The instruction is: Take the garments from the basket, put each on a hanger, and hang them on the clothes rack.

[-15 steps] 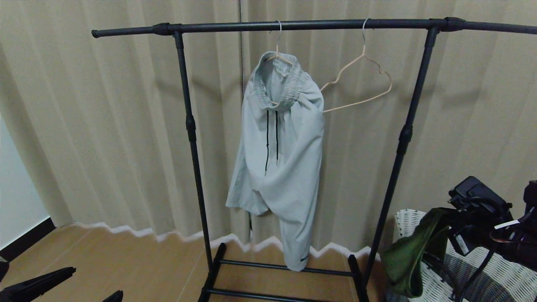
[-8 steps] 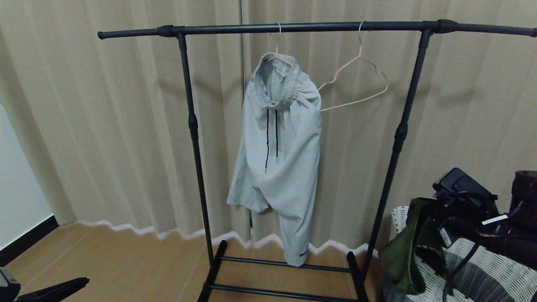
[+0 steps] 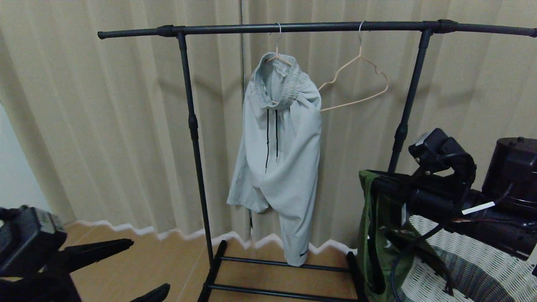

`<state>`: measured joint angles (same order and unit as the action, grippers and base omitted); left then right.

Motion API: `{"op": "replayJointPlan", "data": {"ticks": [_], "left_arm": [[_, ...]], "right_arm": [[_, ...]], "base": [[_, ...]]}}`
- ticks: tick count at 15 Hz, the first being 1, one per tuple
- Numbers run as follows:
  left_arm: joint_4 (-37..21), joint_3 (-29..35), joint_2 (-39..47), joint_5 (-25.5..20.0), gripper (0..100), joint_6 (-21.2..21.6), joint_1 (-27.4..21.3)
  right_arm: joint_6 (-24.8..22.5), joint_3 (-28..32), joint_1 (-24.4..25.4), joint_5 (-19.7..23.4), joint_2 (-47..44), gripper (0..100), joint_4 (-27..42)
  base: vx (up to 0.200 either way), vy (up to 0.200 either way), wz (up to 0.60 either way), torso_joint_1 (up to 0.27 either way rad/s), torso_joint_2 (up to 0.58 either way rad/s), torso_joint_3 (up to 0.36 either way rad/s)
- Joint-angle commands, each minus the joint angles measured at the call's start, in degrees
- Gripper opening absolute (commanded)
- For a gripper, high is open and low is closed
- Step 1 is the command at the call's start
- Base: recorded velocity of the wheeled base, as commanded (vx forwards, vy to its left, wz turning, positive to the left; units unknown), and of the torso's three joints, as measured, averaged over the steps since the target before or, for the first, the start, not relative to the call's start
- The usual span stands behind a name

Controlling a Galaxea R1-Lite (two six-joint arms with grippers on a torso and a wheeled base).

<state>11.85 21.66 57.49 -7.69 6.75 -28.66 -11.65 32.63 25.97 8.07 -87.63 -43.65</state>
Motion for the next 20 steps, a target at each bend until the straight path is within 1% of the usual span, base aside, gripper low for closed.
{"op": "replayJointPlan", "data": {"ticks": [1,2,3,4,5,6,8,9,12,14,16,18,20], "left_arm": [[0.1,8.57,13.26,0.05,100,-0.07,-4.39],[0.1,12.26,17.39,0.13,100,-1.39,-6.14],[0.46,15.16,20.64,0.13,100,-3.94,-9.84],[0.72,15.87,21.35,0.22,100,-4.64,-10.71],[4.41,19.91,28.03,1.1,100,-9.92,-15.99],[7.14,21.49,32.07,2.68,100,-11.41,-17.92],[12.58,24.04,39.63,5.67,100,-12.2,-20.65],[13.73,25.36,41.91,5.93,100,-12.47,-21.53],[13.9,29.31,46.13,5.67,100,-12.99,-22.76],[15.57,31.42,48.94,5.58,100,-15.81,-22.84],[19.35,30.72,49.56,5.58,100,-17.83,-22.67],[22.16,27.56,49.21,5.67,100,-18.09,-22.49],[22.78,26.06,48.77,5.76,100,-18.18,-22.32]], "right_arm": [[2.43,2.87,4.97,0.1,1.67,0,-0.03],[3.04,4.37,6.38,0.46,1.67,0,-0.03],[3.92,5.42,7.61,1.07,1.67,0,-0.03],[4.1,5.51,7.87,1.16,1.67,0,-0.03],[6.73,6.13,10.16,1.69,2.46,0,-0.03],[7.79,6.21,11.21,1.86,2.81,0,-0.03],[8.49,6.21,12.09,2.65,2.9,0,-0.03],[8.75,6.39,12.18,3.27,2.9,0,-0.12],[10.25,7.44,13.58,3.88,3.6,0,-0.03],[10.34,7.36,13.85,3.8,3.78,0,-0.03],[10.34,7.36,13.85,3.8,3.78,0,-0.03],[10.42,7.44,13.85,3.8,3.51,0,-0.03],[10.42,8.23,13.85,3.88,2.37,0,-0.03]], "base": [[0.0,0.0,0.0,0.0,0.0,0.0],[0.0,0.0,0.0,0.0,0.0,0.0],[0.0,0.0,0.0,0.0,0.0,0.0],[0.0,0.0,0.0,0.0,0.0,0.0],[0.0,0.0,0.0,0.0,0.0,0.0],[0.0,0.0,0.0,0.0,0.0,0.0],[0.0,0.0,0.0,0.0,0.0,0.0],[0.0,0.0,0.0,0.0,0.0,0.0],[0.0,0.0,0.0,0.0,0.0,0.0],[0.0,0.0,0.0,0.0,0.0,0.0],[0.0,0.0,0.0,0.0,0.0,0.0],[0.0,0.0,0.0,0.0,0.0,0.0],[0.0,0.0,0.0,0.0,0.0,0.0]]}}
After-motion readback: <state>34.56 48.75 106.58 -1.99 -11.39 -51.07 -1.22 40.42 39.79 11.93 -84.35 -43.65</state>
